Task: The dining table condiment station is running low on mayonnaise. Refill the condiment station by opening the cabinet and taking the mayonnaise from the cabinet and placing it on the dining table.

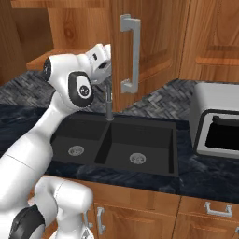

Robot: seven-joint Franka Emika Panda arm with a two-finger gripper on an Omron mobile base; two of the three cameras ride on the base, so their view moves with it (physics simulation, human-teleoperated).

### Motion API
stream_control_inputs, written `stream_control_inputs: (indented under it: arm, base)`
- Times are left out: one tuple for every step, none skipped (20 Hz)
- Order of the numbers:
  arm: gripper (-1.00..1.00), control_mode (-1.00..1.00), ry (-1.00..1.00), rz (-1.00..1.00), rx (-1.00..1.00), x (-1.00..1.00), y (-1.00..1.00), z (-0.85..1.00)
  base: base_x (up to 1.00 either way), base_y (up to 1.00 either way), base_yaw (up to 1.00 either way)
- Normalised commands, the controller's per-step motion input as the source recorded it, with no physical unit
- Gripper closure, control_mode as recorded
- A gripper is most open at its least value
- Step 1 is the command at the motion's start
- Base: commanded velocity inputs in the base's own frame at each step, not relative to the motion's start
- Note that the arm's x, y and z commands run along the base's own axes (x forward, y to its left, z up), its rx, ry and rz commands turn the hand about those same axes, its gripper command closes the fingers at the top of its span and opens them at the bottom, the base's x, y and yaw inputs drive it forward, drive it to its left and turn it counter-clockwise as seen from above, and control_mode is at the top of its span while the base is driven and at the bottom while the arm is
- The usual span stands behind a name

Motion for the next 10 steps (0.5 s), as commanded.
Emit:
stream_control_inputs:
  arm:
    - [-1.0,-1.0,0.0,-0.15,0.0,-0.19,-0.8,0.0]
    - [-1.0,-1.0,0.0,-0.14,0.0,-0.2,-0.8,0.0]
    - [-1.0,-1.0,0.0,-0.14,0.0,-0.16,-0.86,0.0]
    - [-1.0,-1.0,0.0,-0.14,0.0,-0.15,-0.87,0.0]
    - [-1.0,-1.0,0.0,-0.14,0.01,-0.14,-0.89,0.0]
    - [-1.0,-1.0,0.0,-0.13,0.03,-0.13,-0.9,0.0]
    - [-1.0,-1.0,0.01,-0.13,0.08,-0.16,-0.91,0.0]
    - [-1.0,-1.0,0.01,-0.12,0.09,-0.17,-0.92,0.0]
    - [-1.0,-1.0,0.0,-0.12,0.11,-0.15,-0.96,0.0]
    - [-1.0,-1.0,0.0,-0.1,0.12,-0.09,-0.97,0.0]
  base:
    - [0.0,0.0,0.0]
    - [0.0,0.0,0.0]
    - [0.0,0.0,0.0]
    - [0.0,0.0,0.0]
    - [0.0,0.0,0.0]
    - [0.0,0.0,0.0]
    - [0.0,0.0,0.0]
    - [0.0,0.0,0.0]
    - [0.0,0.0,0.0]
    - [0.0,0.0,0.0]
